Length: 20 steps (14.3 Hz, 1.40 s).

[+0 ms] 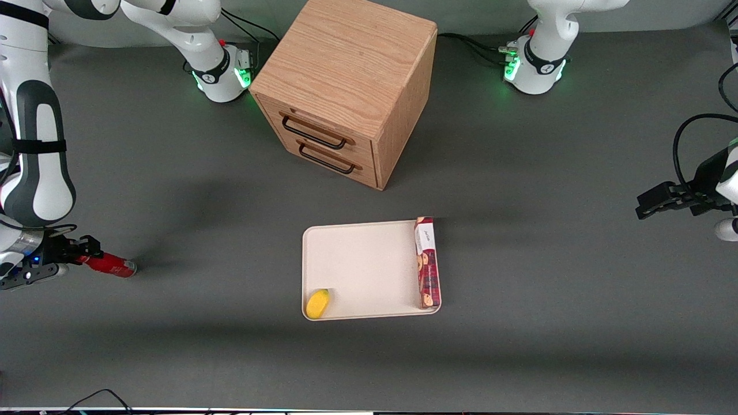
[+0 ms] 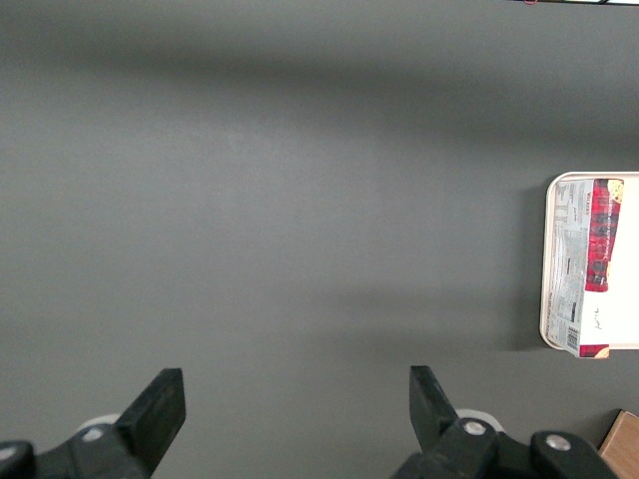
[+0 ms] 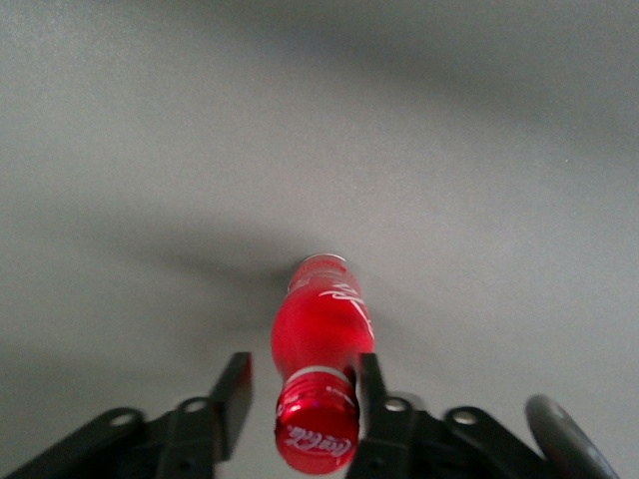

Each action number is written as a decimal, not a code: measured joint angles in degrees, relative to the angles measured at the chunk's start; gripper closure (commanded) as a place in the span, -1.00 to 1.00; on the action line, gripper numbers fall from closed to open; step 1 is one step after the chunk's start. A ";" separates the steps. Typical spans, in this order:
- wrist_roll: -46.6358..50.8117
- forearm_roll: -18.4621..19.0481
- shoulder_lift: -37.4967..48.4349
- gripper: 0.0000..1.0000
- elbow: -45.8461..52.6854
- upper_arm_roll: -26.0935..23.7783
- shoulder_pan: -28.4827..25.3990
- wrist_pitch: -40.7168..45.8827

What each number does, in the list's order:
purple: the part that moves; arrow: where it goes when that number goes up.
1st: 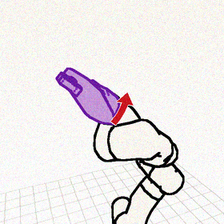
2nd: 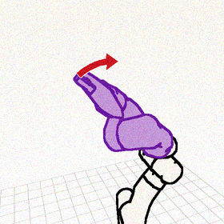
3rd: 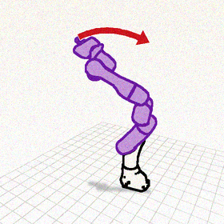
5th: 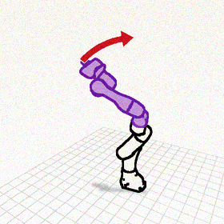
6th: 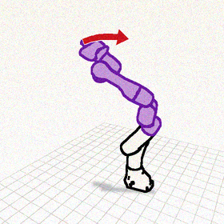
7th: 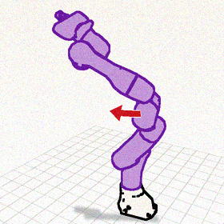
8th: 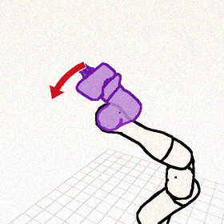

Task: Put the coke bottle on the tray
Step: 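Close the right gripper around the bottle's neck and lift it, then carry the bottle to the white tray and lower it onto the tray corner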

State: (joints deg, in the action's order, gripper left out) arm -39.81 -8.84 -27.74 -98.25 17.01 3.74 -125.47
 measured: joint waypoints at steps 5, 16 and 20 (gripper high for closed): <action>-0.04 0.21 1.59 0.90 0.08 -0.02 -0.37 0.10; 17.05 8.14 15.55 0.92 25.69 -13.61 -2.17 40.97; 44.43 9.64 14.67 0.92 27.68 -28.98 -2.62 44.34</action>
State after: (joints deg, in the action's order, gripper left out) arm 4.63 0.80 -13.06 -70.57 -11.97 1.12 -81.13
